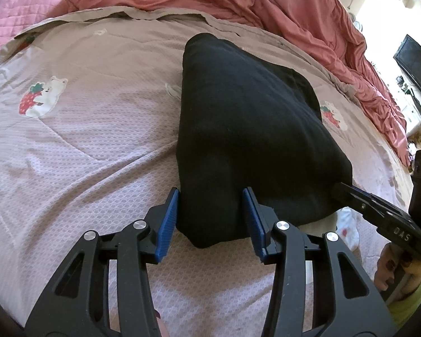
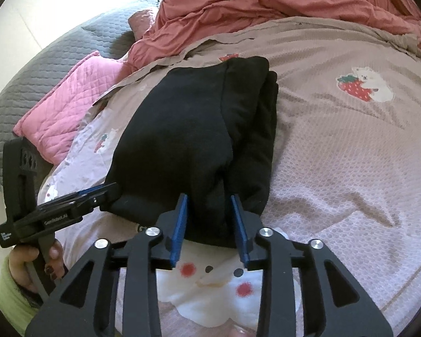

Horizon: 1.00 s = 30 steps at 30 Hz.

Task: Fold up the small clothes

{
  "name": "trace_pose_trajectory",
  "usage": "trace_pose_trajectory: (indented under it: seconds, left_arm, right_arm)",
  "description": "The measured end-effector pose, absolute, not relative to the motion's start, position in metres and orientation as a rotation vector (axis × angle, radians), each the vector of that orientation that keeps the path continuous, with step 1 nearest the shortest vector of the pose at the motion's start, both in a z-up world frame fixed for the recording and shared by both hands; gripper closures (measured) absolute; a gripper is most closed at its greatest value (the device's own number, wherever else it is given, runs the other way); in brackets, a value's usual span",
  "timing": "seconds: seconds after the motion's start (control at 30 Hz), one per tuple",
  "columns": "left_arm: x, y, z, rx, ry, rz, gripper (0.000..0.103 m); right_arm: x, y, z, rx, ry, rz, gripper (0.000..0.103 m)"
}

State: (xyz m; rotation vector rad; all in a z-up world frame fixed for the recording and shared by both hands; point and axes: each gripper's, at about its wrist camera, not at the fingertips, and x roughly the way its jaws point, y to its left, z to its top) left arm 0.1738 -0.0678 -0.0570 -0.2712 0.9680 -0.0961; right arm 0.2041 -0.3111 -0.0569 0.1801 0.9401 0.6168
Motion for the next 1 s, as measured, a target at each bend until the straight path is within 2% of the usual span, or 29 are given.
trace_pose_trajectory:
  seconds: [0.2, 0.23, 0.33, 0.43, 0.7, 1.0]
  left_arm:
    - [0.170, -0.064, -0.048, -0.280, 0.937, -0.083, 0.065]
    - [0.170, -0.063, -0.046, -0.282, 0.932, -0.080, 0.065]
    - [0.168, -0.058, -0.041, -0.295, 0.915, -0.073, 0.060]
    - [0.170, -0.051, -0.035, -0.313, 0.898, -0.069, 0.052]
    - [0.194, -0.027, -0.033, -0.402, 0.901, -0.064, 0.040]
    - [0.244, -0.031, -0.046, -0.430, 0.955, -0.113, 0.030]
  right_arm:
    - [0.201, -0.315, -0.043, 0.168, 0.892, 0.598, 0.050]
    - [0.201, -0.316, -0.040, 0.167, 0.885, 0.596, 0.050]
    - [0.204, -0.318, -0.036, 0.172, 0.870, 0.588, 0.044]
    - [0.211, -0.319, -0.032, 0.178, 0.858, 0.583, 0.030]
    - [0.257, -0.316, -0.028, 0.207, 0.874, 0.595, 0.021]
    - [0.305, -0.307, -0.046, 0.281, 0.948, 0.586, 0.021]
